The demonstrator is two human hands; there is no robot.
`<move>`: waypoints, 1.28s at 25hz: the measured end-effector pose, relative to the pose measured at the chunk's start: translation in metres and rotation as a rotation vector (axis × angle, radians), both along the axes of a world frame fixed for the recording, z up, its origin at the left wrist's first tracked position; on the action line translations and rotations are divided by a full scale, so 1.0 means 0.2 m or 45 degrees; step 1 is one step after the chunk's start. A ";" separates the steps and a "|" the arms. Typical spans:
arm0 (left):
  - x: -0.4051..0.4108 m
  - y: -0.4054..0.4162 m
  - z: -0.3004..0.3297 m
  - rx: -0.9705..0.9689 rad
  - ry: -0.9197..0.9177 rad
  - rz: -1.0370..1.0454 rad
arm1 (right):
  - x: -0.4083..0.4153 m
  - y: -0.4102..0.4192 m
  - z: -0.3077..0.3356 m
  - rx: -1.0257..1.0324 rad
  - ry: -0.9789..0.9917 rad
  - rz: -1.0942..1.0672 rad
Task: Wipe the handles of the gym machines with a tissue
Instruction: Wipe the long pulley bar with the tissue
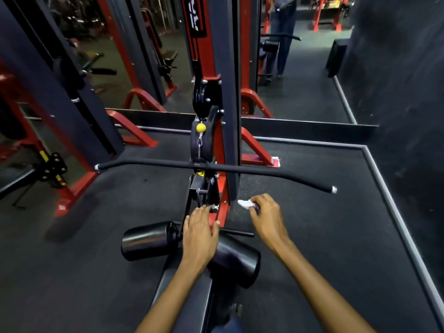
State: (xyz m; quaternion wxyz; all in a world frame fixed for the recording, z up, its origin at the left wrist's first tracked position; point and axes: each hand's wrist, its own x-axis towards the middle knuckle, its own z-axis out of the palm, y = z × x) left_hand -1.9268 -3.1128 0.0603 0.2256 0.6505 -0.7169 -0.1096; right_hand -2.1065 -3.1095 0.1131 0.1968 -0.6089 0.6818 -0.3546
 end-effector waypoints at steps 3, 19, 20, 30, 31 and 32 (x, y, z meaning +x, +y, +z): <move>0.04 -0.41 -0.10 -0.020 0.016 -0.023 | 0.00 -0.28 -0.09 0.056 0.024 -0.046; 0.23 -2.06 -0.99 -0.698 -0.149 -0.378 | -0.06 -1.50 -1.03 -0.225 0.214 -0.521; 0.22 -2.07 -1.00 -0.737 -0.119 -0.370 | -0.03 -1.52 -1.05 -0.285 0.248 -0.588; 0.22 -2.12 -1.11 -0.989 -0.036 -0.338 | 0.36 -1.61 -1.25 -0.707 0.528 -0.091; 0.22 -2.11 -1.11 -1.012 -0.011 -0.337 | 0.29 -1.54 -1.25 -0.705 0.555 -0.188; 0.22 -2.11 -1.10 -1.018 0.011 -0.324 | 0.21 -1.48 -1.26 -0.688 0.563 -0.330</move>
